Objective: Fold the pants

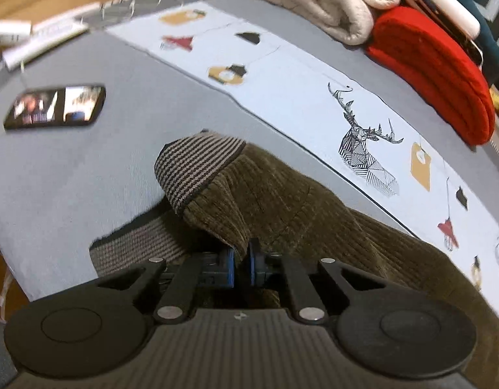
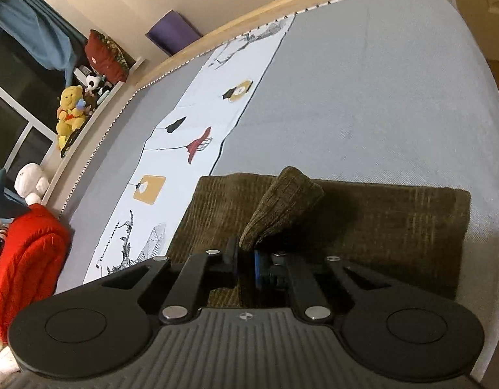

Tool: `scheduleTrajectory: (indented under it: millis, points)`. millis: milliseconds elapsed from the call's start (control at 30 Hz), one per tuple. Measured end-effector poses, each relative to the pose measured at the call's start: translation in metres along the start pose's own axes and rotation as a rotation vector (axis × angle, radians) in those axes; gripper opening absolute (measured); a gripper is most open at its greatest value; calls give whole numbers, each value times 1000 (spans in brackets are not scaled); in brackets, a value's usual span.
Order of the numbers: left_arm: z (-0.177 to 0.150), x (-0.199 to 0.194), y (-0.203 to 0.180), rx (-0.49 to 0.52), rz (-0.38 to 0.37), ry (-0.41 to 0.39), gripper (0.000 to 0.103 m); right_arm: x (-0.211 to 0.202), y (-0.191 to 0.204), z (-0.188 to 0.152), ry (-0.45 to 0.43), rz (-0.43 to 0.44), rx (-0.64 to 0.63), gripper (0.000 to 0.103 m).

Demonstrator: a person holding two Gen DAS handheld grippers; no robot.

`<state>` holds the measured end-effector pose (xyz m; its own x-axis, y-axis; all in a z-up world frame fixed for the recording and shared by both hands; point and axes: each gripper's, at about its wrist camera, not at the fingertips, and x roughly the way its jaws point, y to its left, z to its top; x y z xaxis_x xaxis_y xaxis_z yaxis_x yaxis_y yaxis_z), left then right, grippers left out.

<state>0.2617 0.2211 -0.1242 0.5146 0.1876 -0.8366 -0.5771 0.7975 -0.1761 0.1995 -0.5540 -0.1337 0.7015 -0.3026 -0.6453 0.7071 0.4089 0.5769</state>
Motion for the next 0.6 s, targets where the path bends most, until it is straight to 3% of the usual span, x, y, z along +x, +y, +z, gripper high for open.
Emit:
scheduleTrajectory:
  millis: [167, 333, 500, 600]
  points:
    - [25, -12, -17, 21, -8, -23, 7, -1, 32, 15, -4, 17, -29, 8]
    - [46, -52, -6, -10, -93, -32, 7, -45, 53, 45, -35, 138, -69, 7]
    - [3, -59, 36, 29, -80, 3, 7, -97, 17, 52, -79, 186, -142, 7]
    - [-33, -13, 54, 31, -15, 112, 7, -75, -35, 36, -13, 71, -126, 7]
